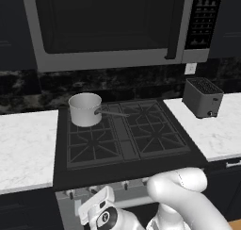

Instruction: Turn off the rear left burner of the stove.

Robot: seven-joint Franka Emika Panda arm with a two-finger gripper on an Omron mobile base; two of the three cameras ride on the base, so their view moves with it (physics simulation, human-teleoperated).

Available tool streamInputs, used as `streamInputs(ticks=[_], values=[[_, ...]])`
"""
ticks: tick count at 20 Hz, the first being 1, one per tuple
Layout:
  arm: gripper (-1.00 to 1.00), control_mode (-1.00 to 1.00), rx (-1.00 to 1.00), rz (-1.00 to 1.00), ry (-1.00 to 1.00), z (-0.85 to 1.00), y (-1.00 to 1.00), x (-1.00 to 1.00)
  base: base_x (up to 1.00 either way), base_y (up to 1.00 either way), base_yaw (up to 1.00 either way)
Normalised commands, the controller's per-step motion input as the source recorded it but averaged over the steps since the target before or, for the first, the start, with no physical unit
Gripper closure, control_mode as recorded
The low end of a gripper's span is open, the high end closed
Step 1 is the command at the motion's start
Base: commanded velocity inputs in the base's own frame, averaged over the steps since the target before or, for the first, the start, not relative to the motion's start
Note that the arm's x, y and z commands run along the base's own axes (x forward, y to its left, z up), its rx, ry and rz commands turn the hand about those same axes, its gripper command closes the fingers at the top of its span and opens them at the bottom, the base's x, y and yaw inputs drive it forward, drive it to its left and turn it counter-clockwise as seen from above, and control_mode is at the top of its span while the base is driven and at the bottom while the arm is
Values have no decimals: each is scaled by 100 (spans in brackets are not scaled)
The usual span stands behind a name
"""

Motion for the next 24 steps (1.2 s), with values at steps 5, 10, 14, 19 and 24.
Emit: streamInputs(ticks=[5,10,14,19,24], values=[[100,-100,29,-10,0,3,-3,0,0,0,0],[100,-100,47,-17,0,7,-19,0,0,0,0],[100,-100,56,-19,0,3,-21,0,0,0,0],[100,-100,57,-21,0,0,-19,0,0,0,0],[100,-100,54,-27,-1,0,-10,0,0,0,0]])
